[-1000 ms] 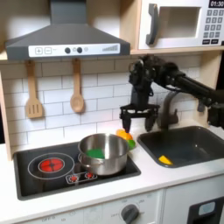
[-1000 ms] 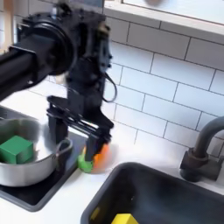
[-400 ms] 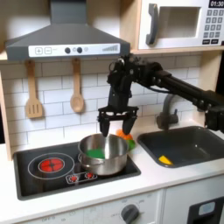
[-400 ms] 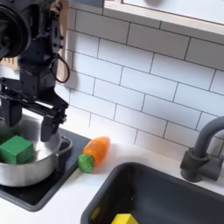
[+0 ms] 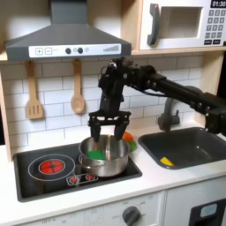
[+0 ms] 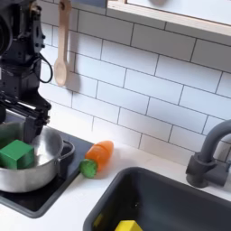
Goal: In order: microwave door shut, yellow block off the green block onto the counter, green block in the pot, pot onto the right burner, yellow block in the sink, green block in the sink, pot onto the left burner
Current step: 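Take the green block out of the pot and put it in the sink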
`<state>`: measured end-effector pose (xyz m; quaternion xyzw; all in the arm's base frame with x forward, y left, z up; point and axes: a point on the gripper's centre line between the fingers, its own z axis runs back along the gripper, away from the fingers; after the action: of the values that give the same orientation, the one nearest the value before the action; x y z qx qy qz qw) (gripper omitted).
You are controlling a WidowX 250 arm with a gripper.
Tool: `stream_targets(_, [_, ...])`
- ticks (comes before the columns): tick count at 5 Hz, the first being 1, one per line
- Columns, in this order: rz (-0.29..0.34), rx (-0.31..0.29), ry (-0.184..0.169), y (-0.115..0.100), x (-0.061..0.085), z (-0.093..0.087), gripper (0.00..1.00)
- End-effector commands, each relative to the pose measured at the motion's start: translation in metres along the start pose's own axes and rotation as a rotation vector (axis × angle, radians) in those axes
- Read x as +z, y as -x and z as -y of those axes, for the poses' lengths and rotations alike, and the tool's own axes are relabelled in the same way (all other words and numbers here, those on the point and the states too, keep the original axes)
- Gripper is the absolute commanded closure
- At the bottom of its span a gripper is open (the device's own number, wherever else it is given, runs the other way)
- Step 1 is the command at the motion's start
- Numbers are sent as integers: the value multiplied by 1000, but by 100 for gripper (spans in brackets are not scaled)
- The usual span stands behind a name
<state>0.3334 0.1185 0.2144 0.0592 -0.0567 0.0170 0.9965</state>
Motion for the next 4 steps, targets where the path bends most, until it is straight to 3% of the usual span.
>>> stream_targets(1, [7,-100,56,-2,-27,-8,0])
stream_targets(2, [18,-159,75,-4,-31,-4,0])
stream_targets(3, [20,-176,87,-6,-35,2,0])
stream_targets(4, [14,-160,72,-3,-39,-4,0])
